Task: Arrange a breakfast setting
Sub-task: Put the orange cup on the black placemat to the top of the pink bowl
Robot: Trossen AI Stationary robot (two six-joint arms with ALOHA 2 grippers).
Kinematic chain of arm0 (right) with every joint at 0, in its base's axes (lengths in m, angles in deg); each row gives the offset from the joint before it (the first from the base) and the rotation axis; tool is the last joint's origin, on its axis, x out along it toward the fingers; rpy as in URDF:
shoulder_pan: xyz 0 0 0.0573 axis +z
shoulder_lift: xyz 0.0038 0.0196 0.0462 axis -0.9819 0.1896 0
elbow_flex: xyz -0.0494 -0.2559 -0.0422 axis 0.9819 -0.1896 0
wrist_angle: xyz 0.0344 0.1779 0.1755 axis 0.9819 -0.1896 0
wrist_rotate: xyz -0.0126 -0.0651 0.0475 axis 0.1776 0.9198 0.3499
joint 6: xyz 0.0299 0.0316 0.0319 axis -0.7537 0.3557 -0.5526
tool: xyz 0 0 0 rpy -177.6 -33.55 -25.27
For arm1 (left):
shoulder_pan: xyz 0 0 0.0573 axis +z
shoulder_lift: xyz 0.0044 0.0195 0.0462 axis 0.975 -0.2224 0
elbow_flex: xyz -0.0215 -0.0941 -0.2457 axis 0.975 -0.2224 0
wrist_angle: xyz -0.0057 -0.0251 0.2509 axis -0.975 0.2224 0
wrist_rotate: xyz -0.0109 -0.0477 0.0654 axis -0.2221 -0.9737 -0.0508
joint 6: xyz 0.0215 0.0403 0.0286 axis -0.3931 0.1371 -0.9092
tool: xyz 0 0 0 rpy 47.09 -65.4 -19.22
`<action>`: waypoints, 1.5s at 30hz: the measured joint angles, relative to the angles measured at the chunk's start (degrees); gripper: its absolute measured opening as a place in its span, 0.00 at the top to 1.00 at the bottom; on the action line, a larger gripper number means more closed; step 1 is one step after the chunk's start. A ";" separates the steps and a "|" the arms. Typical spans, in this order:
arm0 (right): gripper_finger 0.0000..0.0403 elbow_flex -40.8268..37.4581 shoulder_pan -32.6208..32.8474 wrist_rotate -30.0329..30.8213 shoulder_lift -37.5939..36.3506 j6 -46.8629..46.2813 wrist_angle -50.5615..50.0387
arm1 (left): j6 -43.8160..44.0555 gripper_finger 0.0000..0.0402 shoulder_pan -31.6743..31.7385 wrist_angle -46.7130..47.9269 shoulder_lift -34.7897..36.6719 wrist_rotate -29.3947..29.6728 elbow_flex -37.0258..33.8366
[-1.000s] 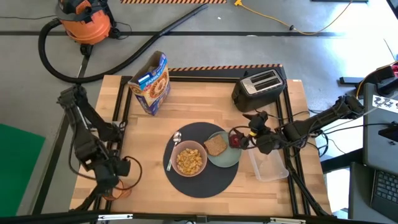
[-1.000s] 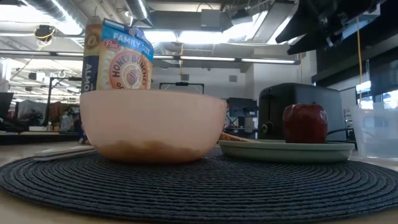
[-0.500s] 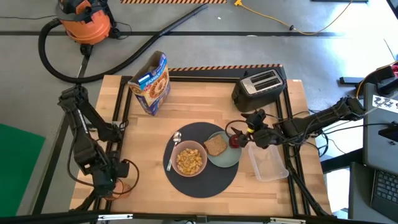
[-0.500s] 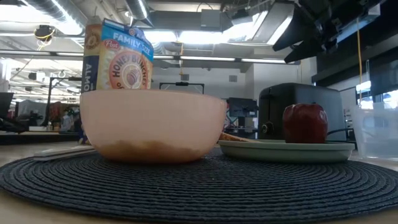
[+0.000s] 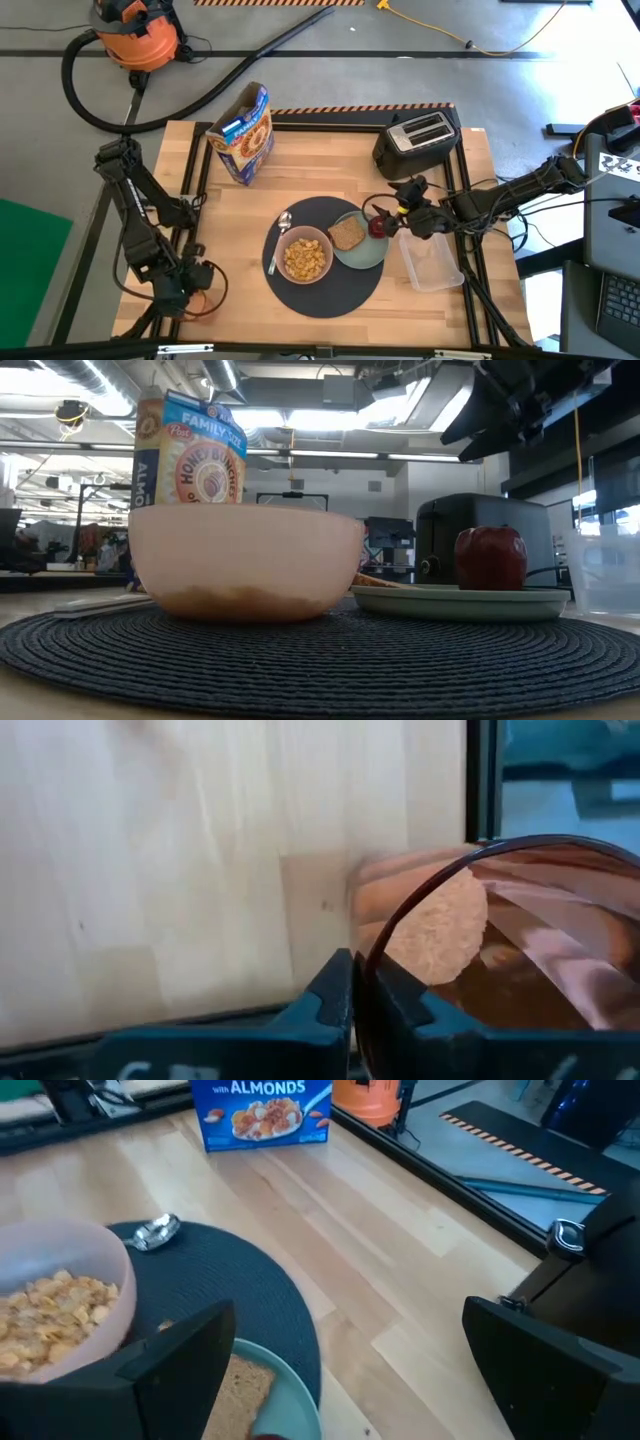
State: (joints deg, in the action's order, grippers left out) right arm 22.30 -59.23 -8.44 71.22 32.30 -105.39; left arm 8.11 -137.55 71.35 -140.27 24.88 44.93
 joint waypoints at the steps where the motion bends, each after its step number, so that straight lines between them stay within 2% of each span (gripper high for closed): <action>1: 0.06 0.00 0.00 0.00 -0.02 0.05 -0.63 | 0.64 0.98 0.00 -0.14 0.00 0.79 0.01; 7: 0.06 0.00 0.00 -0.02 -0.31 -0.23 -2.48 | 6.47 0.99 3.47 1.28 0.11 5.09 0.00; 13: 0.06 0.00 0.00 0.02 -0.48 0.53 -2.25 | 3.76 0.99 9.80 7.78 1.43 5.07 1.14; 20: 0.06 1.22 0.00 0.46 -0.48 2.79 -1.45 | -0.60 0.99 22.38 20.95 3.60 16.42 6.18; 28: 0.06 3.24 0.00 0.93 -0.48 5.35 -1.63 | -8.81 0.99 40.74 15.91 3.75 21.70 8.26; 34: 0.06 3.32 0.00 0.15 -0.46 5.16 -2.02 | -20.96 0.99 54.20 9.20 3.73 19.79 10.65; 38: 0.06 3.32 0.02 -0.10 -0.46 3.84 -2.44 | -26.95 0.99 64.26 2.80 2.06 16.17 13.82; 45: 0.06 3.32 0.00 4.02 -0.44 0.09 -5.37 | -33.84 0.99 76.70 -0.33 -8.74 8.11 21.26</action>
State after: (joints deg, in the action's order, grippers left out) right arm 25.62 -59.23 -4.43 70.78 32.39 -110.76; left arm -25.72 -60.85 71.02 -149.01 32.99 66.18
